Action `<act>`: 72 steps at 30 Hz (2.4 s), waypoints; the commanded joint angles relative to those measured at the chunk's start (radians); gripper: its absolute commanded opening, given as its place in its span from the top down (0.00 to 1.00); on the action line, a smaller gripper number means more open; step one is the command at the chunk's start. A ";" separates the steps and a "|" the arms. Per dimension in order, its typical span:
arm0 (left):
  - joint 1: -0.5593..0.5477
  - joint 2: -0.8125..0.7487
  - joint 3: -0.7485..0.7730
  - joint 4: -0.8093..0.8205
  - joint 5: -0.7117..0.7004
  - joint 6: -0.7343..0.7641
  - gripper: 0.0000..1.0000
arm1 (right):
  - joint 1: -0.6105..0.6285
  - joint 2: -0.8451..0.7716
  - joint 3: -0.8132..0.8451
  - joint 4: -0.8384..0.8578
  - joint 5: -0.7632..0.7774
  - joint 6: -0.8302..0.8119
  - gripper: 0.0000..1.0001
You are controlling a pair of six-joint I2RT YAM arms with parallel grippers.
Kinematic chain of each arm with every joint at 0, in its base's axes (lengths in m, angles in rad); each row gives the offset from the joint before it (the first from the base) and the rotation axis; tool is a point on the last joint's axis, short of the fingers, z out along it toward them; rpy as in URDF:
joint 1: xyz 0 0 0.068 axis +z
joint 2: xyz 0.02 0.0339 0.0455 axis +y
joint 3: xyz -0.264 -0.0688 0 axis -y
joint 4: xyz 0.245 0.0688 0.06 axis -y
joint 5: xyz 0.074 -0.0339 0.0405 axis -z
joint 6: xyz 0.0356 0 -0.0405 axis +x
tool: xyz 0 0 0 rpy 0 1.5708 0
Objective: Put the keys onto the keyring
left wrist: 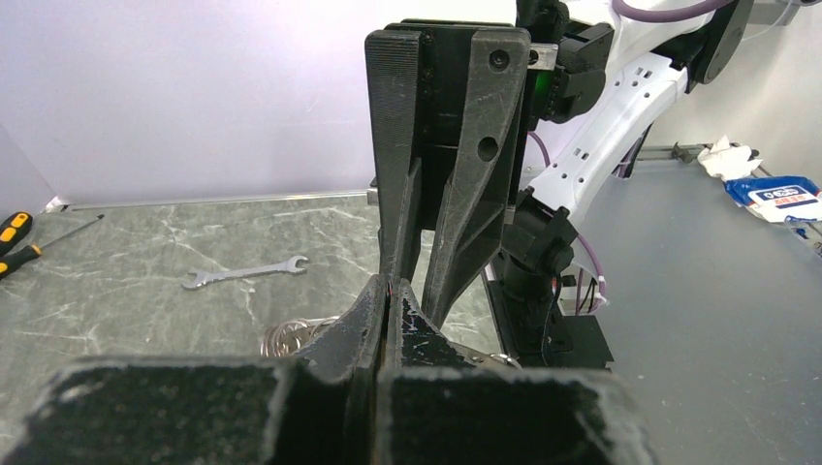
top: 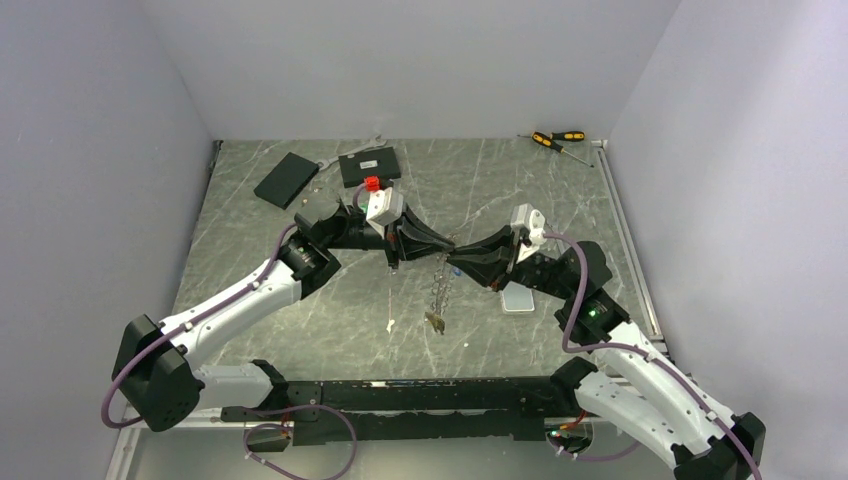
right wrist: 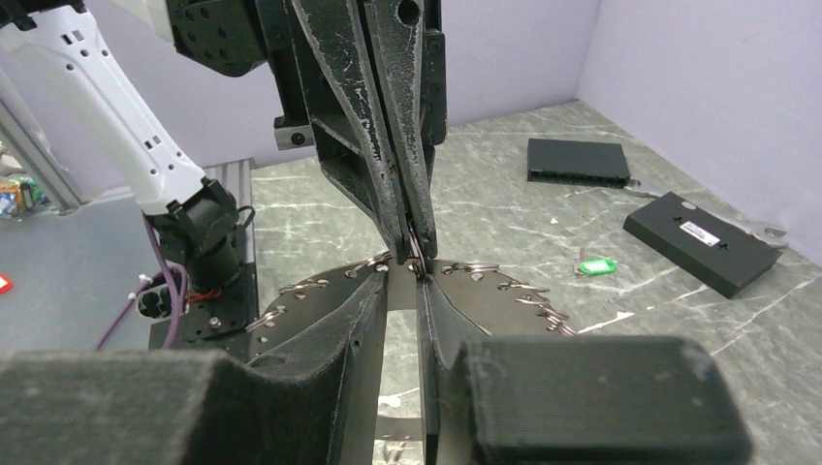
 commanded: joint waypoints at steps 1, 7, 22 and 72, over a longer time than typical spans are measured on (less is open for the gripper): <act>-0.008 -0.012 0.002 0.032 0.015 -0.008 1.00 | 0.005 -0.026 0.046 0.073 0.052 -0.025 0.78; -0.008 -0.011 0.007 0.022 0.022 -0.001 1.00 | 0.007 -0.039 0.042 0.065 0.072 -0.034 0.72; -0.009 -0.012 0.004 0.045 0.016 -0.017 1.00 | 0.008 -0.030 0.039 0.064 0.057 -0.026 0.76; -0.013 -0.028 -0.016 0.156 -0.021 -0.088 1.00 | 0.017 -0.028 0.062 0.073 0.061 -0.003 0.76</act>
